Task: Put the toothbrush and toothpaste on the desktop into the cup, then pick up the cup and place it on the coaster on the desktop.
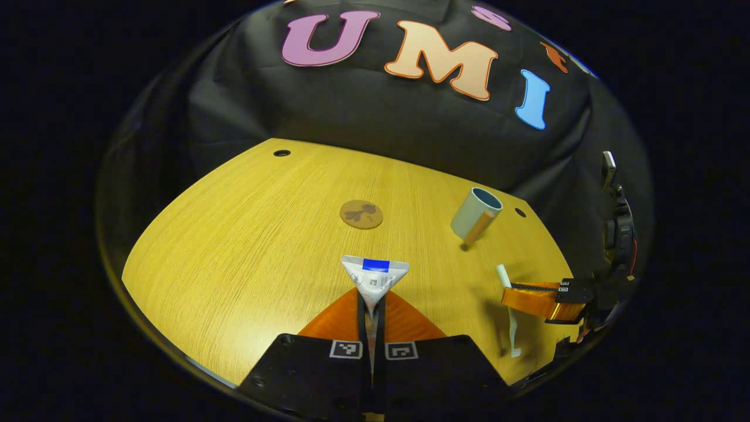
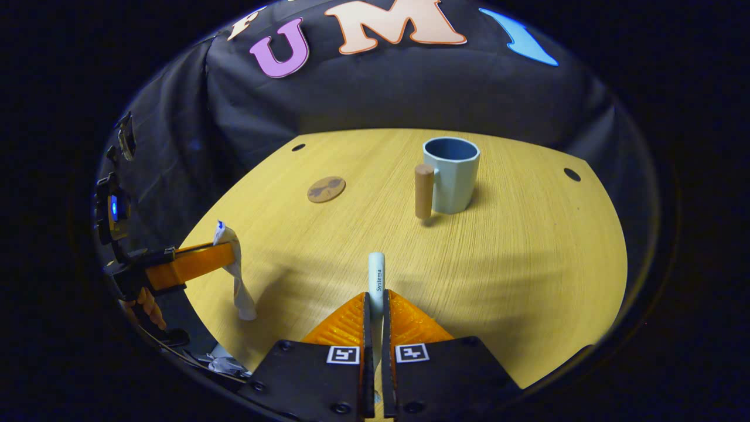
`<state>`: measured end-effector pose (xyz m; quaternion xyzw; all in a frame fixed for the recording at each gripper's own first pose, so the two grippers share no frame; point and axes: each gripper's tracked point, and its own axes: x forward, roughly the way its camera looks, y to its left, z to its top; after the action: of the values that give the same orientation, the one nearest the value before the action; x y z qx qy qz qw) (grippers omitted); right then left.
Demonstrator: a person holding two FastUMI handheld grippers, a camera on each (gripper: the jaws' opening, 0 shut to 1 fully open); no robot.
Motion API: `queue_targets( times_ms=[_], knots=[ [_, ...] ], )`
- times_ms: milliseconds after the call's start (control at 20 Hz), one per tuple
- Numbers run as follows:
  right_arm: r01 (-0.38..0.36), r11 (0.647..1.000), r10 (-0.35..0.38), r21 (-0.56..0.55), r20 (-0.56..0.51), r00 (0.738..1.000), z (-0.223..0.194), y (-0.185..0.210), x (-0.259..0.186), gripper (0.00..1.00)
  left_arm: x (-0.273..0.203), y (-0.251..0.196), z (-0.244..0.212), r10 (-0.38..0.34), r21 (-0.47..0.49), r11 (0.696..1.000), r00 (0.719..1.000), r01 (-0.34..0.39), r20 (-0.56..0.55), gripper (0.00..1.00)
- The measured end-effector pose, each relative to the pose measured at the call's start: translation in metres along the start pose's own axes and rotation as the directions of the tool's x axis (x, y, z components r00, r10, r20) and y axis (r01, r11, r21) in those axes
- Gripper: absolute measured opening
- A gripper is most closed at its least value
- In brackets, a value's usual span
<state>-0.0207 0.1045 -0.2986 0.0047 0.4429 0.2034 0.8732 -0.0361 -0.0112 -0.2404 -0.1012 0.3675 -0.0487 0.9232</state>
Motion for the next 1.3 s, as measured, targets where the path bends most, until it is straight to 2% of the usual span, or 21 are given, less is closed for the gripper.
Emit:
queue_targets(
  times_ms=[50,100,500,750,900,1150,1300],
  knots=[
    [-0.008,1.000,0.008,-0.002,0.035,0.999,0.010,0.003,-0.002,0.05,-0.004,-0.003,0.006,-0.008,-0.001,1.000,1.000,0.008,0.014,0.00],
    [-0.008,1.000,0.009,-0.008,0.067,0.998,0.020,0.004,-0.006,0.08,-0.008,-0.005,0.010,-0.014,-0.002,1.000,1.000,0.014,0.028,0.00],
    [-0.045,0.999,0.038,0.024,0.248,0.968,0.111,0.008,-0.024,0.08,-0.027,-0.021,0.040,-0.041,0.012,0.999,0.995,0.040,0.090,0.00],
    [-0.051,0.996,0.024,0.068,0.345,0.938,0.169,-0.011,-0.015,0.08,-0.036,-0.026,0.053,-0.037,0.010,0.999,0.993,0.036,0.111,0.00],
    [-0.037,0.992,-0.013,0.117,0.397,0.918,0.203,-0.031,-0.007,0.07,-0.041,-0.026,0.058,-0.028,0.013,1.000,0.992,0.026,0.121,0.00],
    [-0.029,0.982,-0.068,0.184,0.498,0.865,0.253,-0.056,0.006,0.07,-0.051,-0.022,0.057,-0.008,-0.011,1.000,0.992,0.009,0.127,0.00],
    [-0.002,0.976,-0.128,0.219,0.581,0.804,0.284,-0.076,0.016,0.07,-0.054,-0.020,0.054,0.005,-0.041,0.999,0.992,0.000,0.123,0.00]
  ],
)
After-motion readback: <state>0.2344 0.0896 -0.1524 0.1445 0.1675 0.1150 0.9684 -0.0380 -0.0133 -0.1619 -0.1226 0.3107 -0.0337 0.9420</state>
